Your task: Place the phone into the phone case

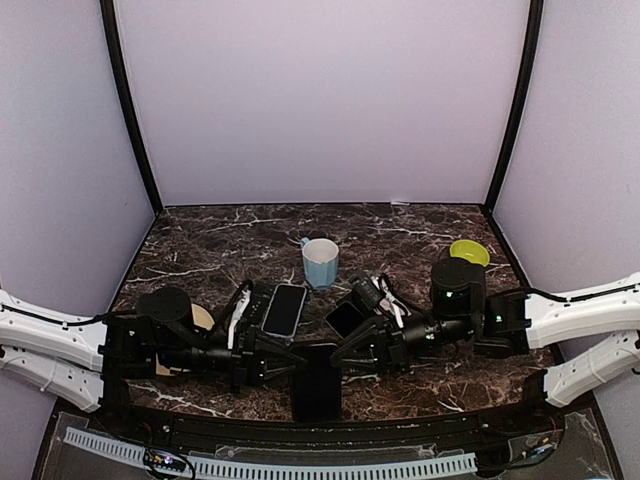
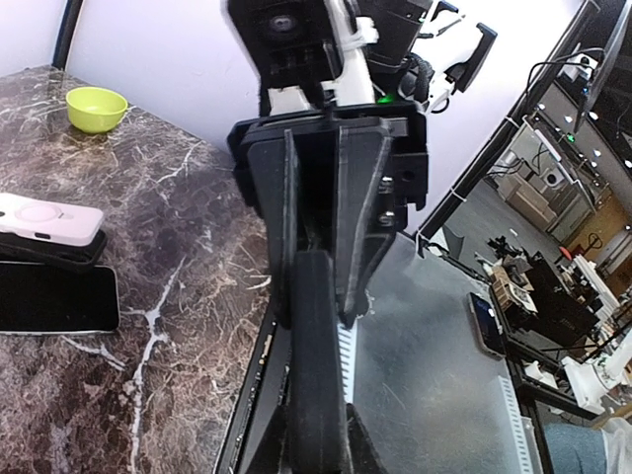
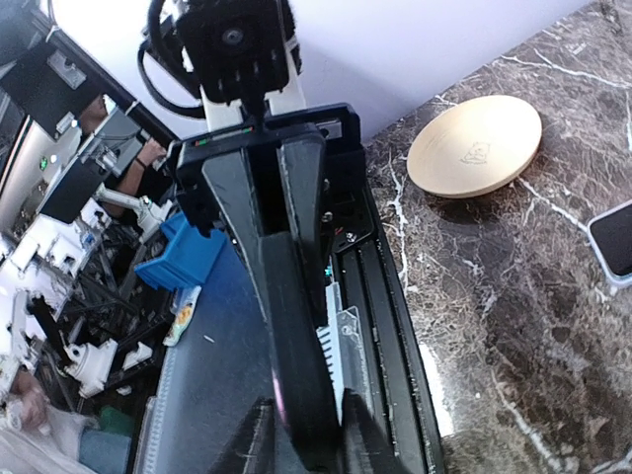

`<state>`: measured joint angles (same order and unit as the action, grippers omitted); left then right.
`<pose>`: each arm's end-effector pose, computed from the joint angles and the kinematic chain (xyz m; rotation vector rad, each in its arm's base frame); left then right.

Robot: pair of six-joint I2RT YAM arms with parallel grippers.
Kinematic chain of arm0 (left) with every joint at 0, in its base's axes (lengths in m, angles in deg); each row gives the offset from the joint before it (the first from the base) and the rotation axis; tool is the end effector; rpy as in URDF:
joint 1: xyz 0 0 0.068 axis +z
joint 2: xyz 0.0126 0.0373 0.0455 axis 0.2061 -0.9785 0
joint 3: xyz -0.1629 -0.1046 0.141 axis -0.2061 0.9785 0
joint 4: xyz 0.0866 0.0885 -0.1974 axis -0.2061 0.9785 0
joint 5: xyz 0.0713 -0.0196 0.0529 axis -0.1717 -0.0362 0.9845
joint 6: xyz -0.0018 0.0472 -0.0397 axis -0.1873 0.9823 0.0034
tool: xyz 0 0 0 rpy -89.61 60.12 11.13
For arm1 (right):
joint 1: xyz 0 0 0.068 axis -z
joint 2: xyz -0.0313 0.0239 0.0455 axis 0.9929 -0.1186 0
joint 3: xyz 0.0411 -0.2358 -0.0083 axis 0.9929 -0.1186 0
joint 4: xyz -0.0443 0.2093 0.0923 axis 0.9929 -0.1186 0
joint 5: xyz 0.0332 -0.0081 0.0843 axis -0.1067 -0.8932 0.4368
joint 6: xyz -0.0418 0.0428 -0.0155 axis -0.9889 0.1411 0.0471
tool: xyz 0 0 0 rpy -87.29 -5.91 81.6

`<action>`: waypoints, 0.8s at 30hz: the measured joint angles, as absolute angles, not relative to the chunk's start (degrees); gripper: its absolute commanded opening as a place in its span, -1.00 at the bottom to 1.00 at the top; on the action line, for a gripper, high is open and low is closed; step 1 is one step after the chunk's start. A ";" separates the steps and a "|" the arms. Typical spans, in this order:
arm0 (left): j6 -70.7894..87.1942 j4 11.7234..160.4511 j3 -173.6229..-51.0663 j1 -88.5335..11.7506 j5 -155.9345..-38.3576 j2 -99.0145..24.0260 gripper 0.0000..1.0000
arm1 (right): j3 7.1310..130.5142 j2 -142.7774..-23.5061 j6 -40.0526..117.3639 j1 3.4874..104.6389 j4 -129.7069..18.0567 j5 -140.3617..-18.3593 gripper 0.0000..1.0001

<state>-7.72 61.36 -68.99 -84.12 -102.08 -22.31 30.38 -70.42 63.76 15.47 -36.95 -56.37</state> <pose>0.0630 -0.2312 0.2427 0.8977 1.6558 -1.4614 0.0770 0.2507 0.2416 -1.0688 1.8352 1.6302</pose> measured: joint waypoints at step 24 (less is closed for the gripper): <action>-12.69 97.78 -82.22 -76.25 -80.68 -20.26 0.97 | 33.79 -89.32 75.04 16.91 -29.12 -59.98 -1.00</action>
<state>-12.69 97.78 -82.22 -76.25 -80.68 -20.26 33.79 -89.32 75.04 16.91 -29.12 -59.98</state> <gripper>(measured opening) 0.987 0.083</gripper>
